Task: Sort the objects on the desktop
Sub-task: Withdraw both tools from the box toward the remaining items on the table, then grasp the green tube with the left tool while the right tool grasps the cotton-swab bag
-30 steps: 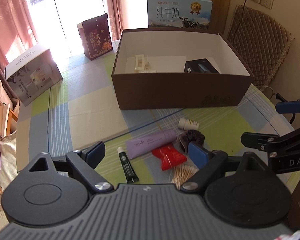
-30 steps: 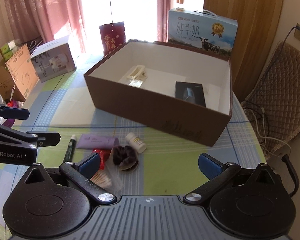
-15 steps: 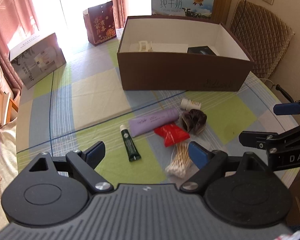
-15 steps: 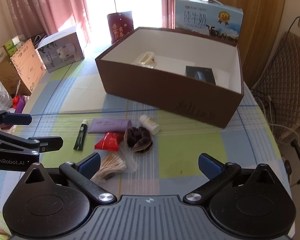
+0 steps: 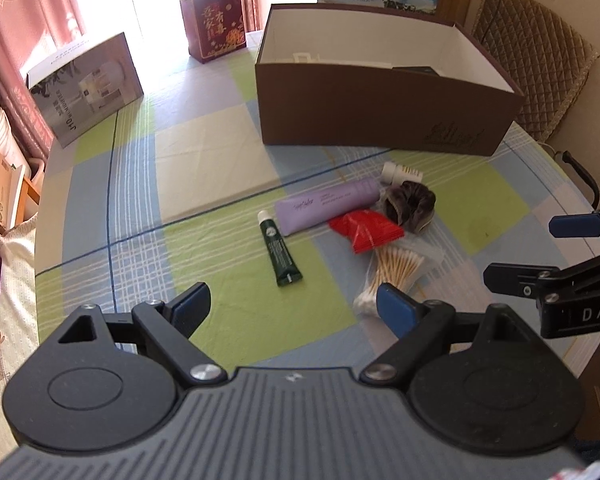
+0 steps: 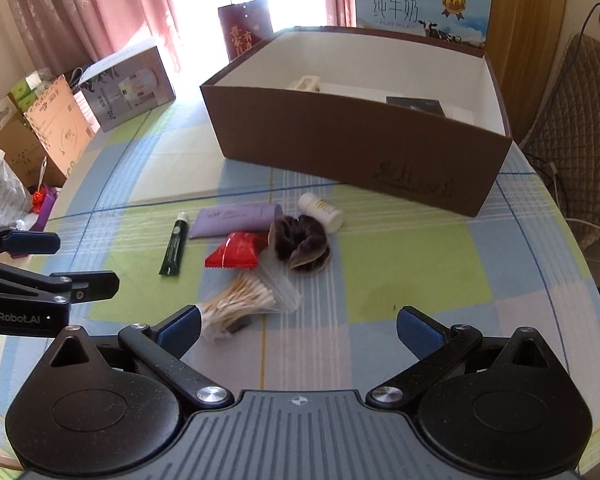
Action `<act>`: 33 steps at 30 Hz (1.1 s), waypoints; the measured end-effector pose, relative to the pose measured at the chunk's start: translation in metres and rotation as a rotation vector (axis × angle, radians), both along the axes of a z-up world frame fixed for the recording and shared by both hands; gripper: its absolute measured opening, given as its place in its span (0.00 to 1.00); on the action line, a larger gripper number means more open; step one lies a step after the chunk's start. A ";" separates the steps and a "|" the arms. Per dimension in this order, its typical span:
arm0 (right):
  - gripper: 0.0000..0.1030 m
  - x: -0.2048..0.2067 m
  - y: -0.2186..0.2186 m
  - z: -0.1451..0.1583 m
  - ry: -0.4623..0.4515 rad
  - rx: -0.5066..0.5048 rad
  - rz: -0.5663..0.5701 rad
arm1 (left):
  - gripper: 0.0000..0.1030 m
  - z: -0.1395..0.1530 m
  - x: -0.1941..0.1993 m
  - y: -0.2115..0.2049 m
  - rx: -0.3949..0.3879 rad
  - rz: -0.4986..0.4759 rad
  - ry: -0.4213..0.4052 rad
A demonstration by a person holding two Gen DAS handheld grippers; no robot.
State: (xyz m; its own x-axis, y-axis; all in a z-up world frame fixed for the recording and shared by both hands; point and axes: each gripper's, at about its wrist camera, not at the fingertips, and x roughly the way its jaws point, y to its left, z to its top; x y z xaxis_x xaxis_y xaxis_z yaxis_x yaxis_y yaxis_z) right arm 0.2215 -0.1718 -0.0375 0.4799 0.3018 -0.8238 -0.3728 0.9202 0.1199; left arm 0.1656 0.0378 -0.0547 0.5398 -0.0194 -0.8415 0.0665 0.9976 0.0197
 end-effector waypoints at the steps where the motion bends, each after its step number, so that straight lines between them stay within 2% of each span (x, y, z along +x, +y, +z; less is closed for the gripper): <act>1: 0.98 0.000 0.001 -0.003 0.010 0.002 -0.002 | 0.85 -0.002 0.000 0.001 -0.001 -0.001 0.002; 12: 0.97 0.008 0.020 -0.029 0.076 0.021 -0.017 | 0.85 -0.023 0.010 0.013 -0.017 -0.008 0.032; 18: 0.79 0.018 0.030 -0.045 0.146 0.051 -0.049 | 0.85 -0.038 0.020 0.021 -0.022 -0.015 0.054; 20: 0.70 0.022 0.033 -0.050 0.175 0.065 -0.061 | 0.84 -0.043 0.024 0.023 -0.024 -0.018 0.063; 23: 0.62 0.027 0.037 -0.058 0.203 0.079 -0.080 | 0.84 -0.050 0.032 0.025 -0.022 -0.027 0.070; 26: 0.57 0.032 0.040 -0.062 0.215 0.097 -0.103 | 0.84 -0.054 0.039 0.027 -0.025 -0.034 0.076; 33: 0.56 0.045 0.048 -0.072 0.232 0.102 -0.145 | 0.84 -0.062 0.051 0.032 -0.027 -0.051 0.095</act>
